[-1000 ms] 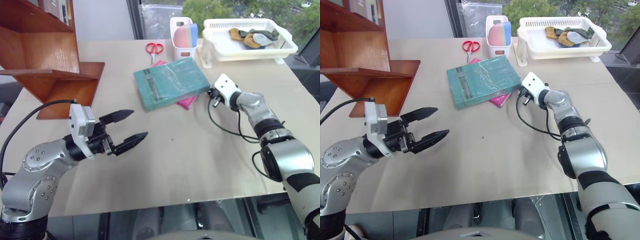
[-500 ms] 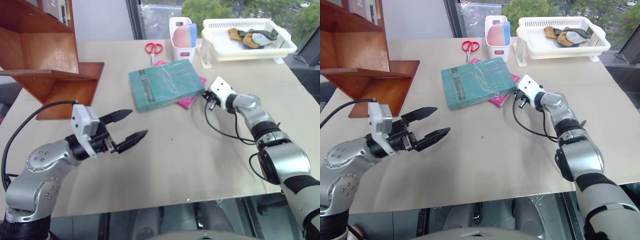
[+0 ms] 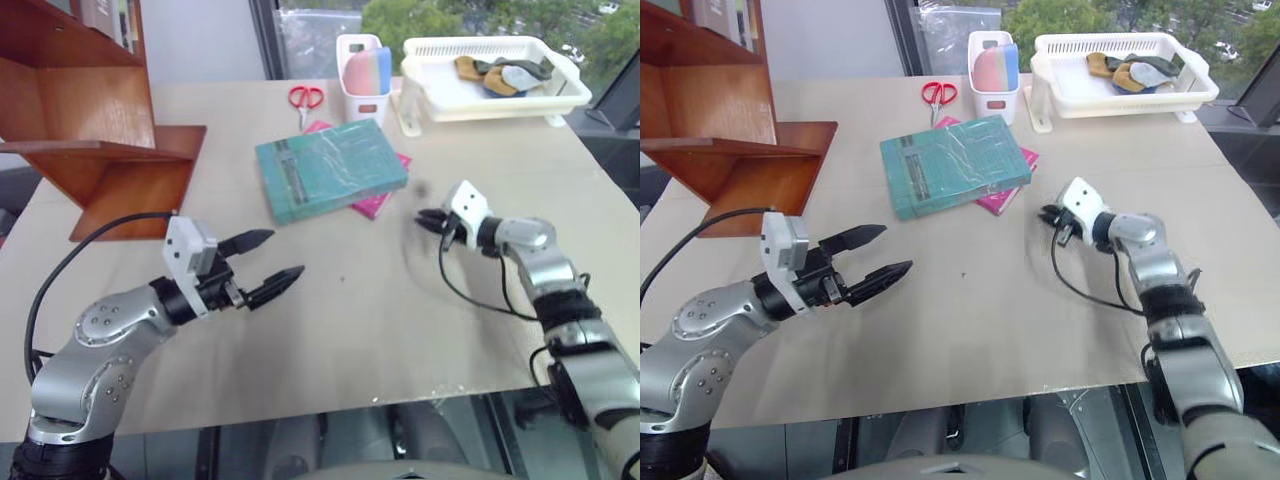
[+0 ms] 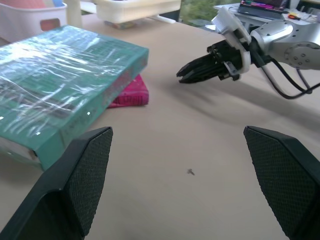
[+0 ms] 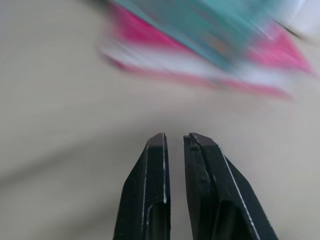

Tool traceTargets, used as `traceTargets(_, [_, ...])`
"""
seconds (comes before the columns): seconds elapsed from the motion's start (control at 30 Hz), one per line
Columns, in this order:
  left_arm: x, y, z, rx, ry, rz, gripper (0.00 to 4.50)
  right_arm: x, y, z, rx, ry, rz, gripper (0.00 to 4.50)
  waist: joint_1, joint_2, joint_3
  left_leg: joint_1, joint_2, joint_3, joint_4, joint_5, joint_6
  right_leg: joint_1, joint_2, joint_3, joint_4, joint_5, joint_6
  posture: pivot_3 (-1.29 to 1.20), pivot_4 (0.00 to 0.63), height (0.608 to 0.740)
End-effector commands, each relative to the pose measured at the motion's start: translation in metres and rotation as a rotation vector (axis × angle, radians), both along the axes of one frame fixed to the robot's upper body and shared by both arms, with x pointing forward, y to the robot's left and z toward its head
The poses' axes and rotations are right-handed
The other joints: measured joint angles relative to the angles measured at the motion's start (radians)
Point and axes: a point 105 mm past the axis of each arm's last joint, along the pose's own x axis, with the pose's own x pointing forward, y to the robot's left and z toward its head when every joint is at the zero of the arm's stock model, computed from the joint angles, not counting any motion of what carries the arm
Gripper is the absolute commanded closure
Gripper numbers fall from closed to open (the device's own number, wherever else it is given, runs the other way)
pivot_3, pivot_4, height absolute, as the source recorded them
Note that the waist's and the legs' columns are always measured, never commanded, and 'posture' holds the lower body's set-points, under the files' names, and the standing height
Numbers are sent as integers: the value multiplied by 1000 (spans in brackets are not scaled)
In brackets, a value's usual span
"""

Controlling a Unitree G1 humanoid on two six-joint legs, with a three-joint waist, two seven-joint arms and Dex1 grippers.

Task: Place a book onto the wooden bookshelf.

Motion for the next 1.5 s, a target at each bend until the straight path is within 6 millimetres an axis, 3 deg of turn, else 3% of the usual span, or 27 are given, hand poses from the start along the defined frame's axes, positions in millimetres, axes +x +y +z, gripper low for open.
traceTargets(0.03, [-8,22,15,10,-37,-1,0,-26,53,32,94,-35,177,3919,-4,0,0,0,0,0,0,0,0,0,0,0,1,0,0,0,150,740])
traceTargets(0.27, [-21,53,27,70,-45,38,0,-6,125,33,129,-50,170,3919,5,-1,0,0,-1,-1,2,0,0,0,-1,-3,0,0,0,0,150,740])
traceTargets(0.47, [-33,67,31,86,-76,135,0,4,157,23,122,-17,187,3919,9,-1,0,-1,-1,-3,0,0,-1,0,-2,-5,0,0,-1,0,150,740])
traceTargets(0.73, [-48,66,30,78,-94,218,0,12,175,27,135,-23,169,3919,2,-1,0,-1,-1,-3,-1,0,-1,0,-3,-6,0,-1,-2,0,150,740])
traceTargets(0.9, [-54,65,29,76,-97,263,0,29,176,42,194,-68,31,3919,-9,-1,0,-1,-1,-5,-1,0,-2,0,-5,-7,0,-1,-3,0,150,740])
traceTargets(1.1, [-53,58,30,71,-105,285,0,40,169,40,160,-108,-56,3919,-14,-1,0,-1,-1,-11,-2,-1,-3,0,-8,-8,0,-1,-3,0,150,740])
traceTargets(1.33, [-37,40,21,-48,-55,297,0,29,151,73,289,-160,122,3919,-15,0,0,-1,-1,-12,-2,0,-1,0,-7,-8,0,-1,-3,0,150,740])
traceTargets(1.43, [-23,25,9,-114,-22,267,0,15,119,90,316,-219,165,2803,0,0,0,-2,-2,-14,-2,0,-1,1,-7,-9,-1,-1,-3,0,150,740])
traceTargets(1.5, [-11,20,7,-161,-9,275,0,0,101,94,307,-236,174,1718,13,0,0,-3,-2,-14,-2,0,-1,1,-7,-10,-1,-1,-3,0,150,740])
